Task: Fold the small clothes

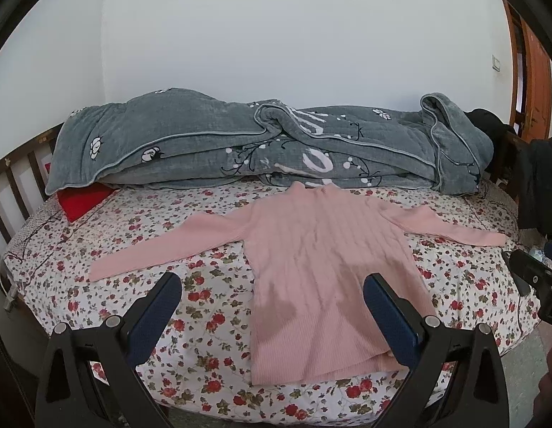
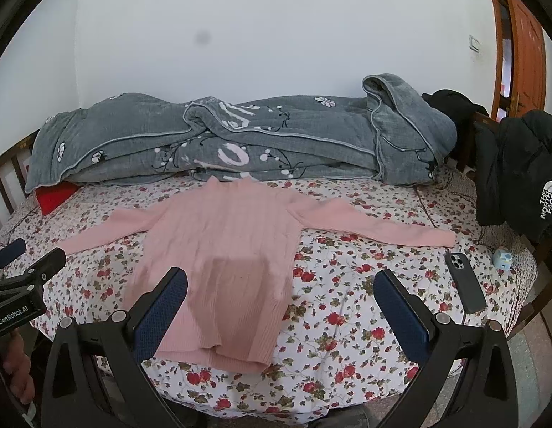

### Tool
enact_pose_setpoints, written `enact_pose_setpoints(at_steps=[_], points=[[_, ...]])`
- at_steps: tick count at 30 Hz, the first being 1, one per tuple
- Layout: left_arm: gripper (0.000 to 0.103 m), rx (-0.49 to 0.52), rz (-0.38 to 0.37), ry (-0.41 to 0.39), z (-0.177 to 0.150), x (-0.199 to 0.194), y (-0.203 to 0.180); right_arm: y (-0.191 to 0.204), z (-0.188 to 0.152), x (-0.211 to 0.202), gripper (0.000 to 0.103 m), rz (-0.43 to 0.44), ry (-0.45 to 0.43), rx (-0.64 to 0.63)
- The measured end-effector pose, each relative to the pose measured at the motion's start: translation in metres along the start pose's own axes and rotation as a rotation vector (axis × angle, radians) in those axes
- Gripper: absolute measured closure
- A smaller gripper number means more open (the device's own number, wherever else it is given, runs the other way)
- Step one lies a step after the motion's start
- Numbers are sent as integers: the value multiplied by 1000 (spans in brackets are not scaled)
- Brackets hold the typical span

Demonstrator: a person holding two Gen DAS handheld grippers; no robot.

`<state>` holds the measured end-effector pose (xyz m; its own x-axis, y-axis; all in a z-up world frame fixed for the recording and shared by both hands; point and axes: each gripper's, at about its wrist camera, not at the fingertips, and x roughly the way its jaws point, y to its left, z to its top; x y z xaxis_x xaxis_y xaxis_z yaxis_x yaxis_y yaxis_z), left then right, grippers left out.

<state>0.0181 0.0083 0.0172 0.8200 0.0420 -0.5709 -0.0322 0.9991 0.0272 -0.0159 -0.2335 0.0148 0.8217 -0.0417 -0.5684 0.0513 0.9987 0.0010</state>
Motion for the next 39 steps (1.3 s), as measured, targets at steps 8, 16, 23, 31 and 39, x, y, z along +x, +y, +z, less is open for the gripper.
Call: enact_pose_setpoints(at_steps=[8,16,23,31,39], points=[[0,4,-2,2,1,1,-2,-3,0,0,0,-1,1,3],[0,8,1,4,0,1,-4,-5,0,1,0,-1,3,9],[0,12,3,1,0,2,-6,-2,0,2,0,4,0,1],[0,13,1,8,1,14,-5,2,1,11,0,16,1,-4],[0,6,-7,-5,3,34,0,5,1,38,0,11,29,-2]])
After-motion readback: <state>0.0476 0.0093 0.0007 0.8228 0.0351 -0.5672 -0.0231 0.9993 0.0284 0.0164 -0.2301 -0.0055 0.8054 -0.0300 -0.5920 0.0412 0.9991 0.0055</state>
